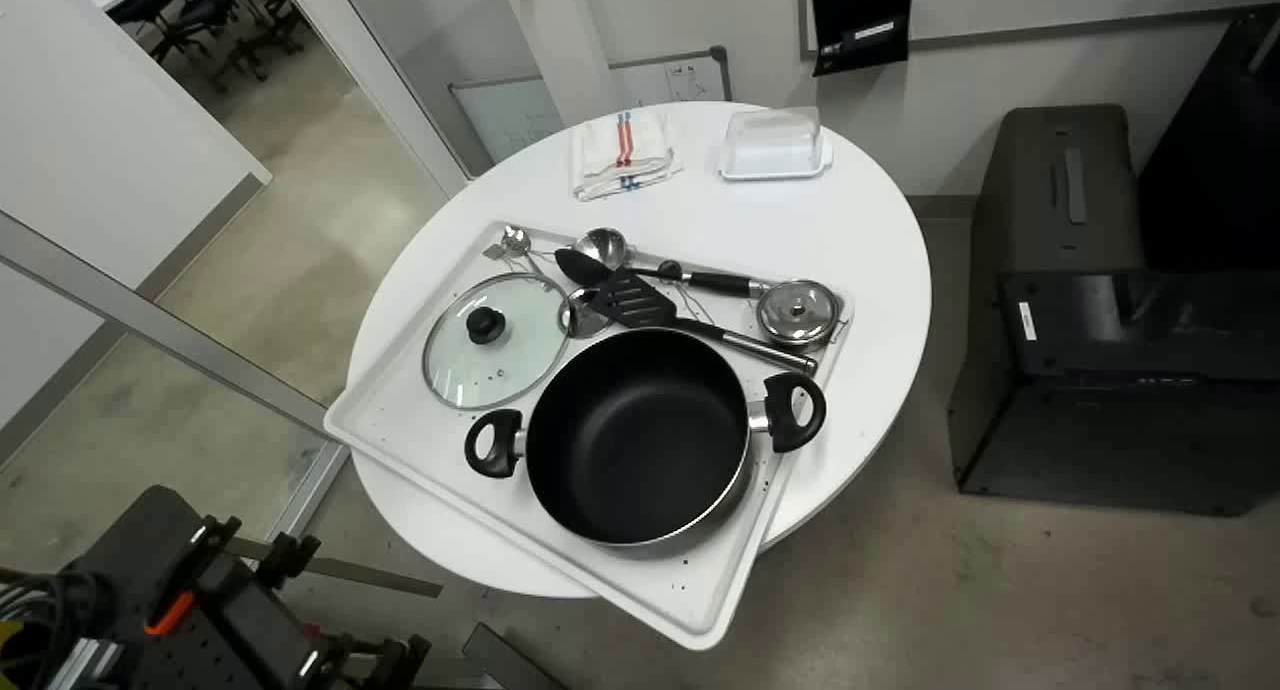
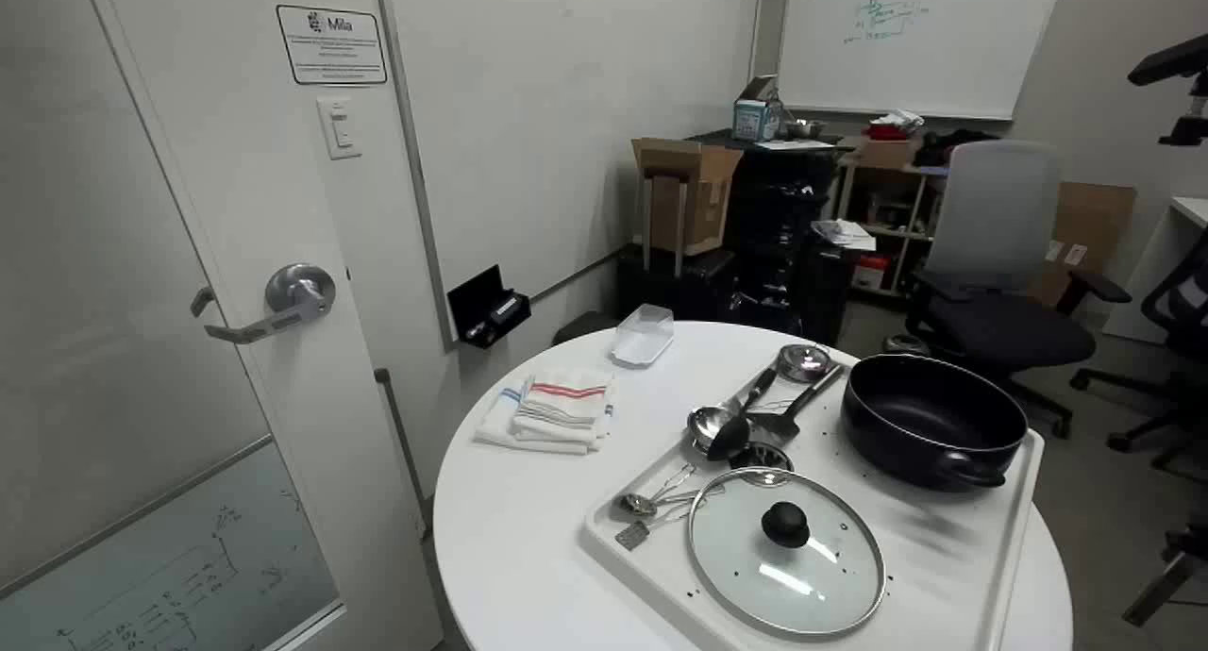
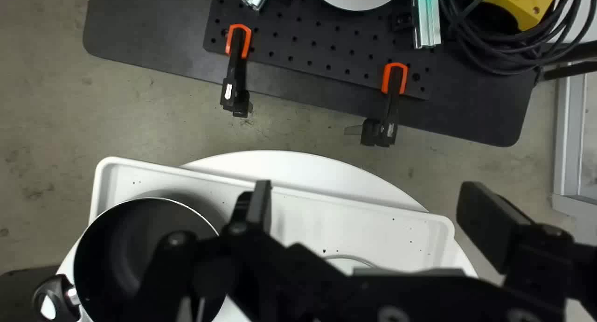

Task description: Pick up the lid and cover the pot

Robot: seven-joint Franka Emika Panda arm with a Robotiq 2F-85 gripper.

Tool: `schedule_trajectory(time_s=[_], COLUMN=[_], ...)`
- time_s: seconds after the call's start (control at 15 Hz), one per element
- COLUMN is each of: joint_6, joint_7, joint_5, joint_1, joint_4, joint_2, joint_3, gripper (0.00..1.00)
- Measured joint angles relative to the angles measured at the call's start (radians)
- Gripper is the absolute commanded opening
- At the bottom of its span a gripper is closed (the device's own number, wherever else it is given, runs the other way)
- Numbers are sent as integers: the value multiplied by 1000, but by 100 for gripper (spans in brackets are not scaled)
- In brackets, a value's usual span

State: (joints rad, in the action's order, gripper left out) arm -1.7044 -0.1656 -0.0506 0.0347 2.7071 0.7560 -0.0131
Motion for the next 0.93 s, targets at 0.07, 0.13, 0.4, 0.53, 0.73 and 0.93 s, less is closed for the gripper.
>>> schedule_trajectory(time_s=[0.07,0.13,0.4,0.53,0.73,0.93], joint_6=[0,0,0,0,0,-12], joint_7=[0,0,0,0,0,0], joint_5=[0,0,0,0,0,1], joint_1=[0,0,0,0,0,4], joint_4=[0,0,0,0,0,0], joint_2=[0,0,0,0,0,-12], joint_3=[0,0,0,0,0,0], gripper=[100,100,100,100,100,100])
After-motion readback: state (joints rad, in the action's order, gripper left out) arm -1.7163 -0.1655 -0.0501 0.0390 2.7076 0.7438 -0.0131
